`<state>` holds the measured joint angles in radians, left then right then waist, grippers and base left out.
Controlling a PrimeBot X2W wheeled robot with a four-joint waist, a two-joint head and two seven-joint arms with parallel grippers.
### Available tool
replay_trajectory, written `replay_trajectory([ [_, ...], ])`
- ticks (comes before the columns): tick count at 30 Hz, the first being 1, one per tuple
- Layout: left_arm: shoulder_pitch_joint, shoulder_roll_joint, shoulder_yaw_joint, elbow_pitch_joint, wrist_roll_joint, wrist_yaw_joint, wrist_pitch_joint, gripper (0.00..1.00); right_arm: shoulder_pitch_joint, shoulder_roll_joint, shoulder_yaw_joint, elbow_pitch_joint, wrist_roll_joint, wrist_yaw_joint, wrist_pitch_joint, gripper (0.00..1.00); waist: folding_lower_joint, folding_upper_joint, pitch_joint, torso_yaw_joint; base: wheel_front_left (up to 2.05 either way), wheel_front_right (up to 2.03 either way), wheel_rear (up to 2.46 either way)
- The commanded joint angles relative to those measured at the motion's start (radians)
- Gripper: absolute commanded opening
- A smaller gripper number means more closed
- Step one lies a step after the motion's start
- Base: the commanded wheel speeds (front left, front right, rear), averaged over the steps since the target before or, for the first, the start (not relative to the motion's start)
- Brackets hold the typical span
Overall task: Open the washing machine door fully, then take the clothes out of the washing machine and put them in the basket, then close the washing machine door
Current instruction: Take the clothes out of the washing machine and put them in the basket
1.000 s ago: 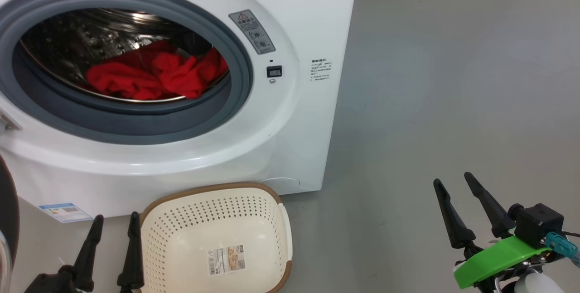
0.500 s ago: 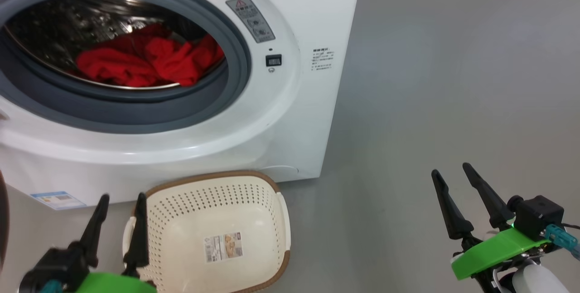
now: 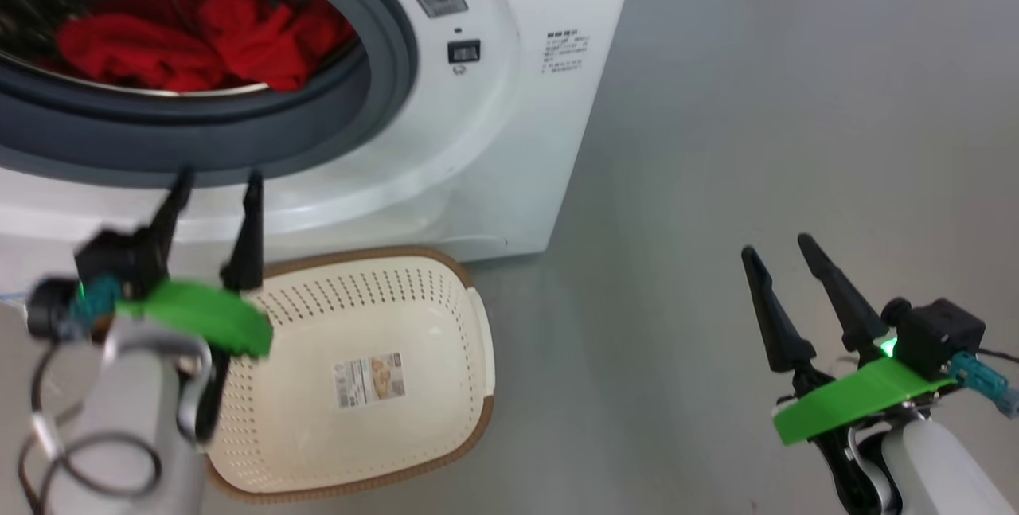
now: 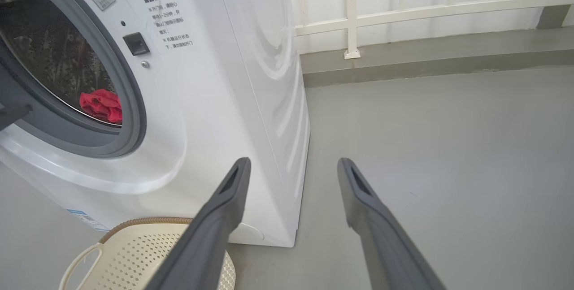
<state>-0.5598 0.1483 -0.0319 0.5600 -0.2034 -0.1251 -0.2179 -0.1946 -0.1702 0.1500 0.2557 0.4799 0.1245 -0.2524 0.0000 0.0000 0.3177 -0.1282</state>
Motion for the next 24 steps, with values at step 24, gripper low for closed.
replay_trajectory([
  [24, -0.589, 0.153, -0.163, 0.413, -0.129, -0.006, 0.052, 1.0, -0.156, 0.049, 0.038, -0.044, 0.01, 0.006, -0.009, 1.0, 0.0, 0.0, 0.269, -0.084, 0.0, 0.0, 0.0],
])
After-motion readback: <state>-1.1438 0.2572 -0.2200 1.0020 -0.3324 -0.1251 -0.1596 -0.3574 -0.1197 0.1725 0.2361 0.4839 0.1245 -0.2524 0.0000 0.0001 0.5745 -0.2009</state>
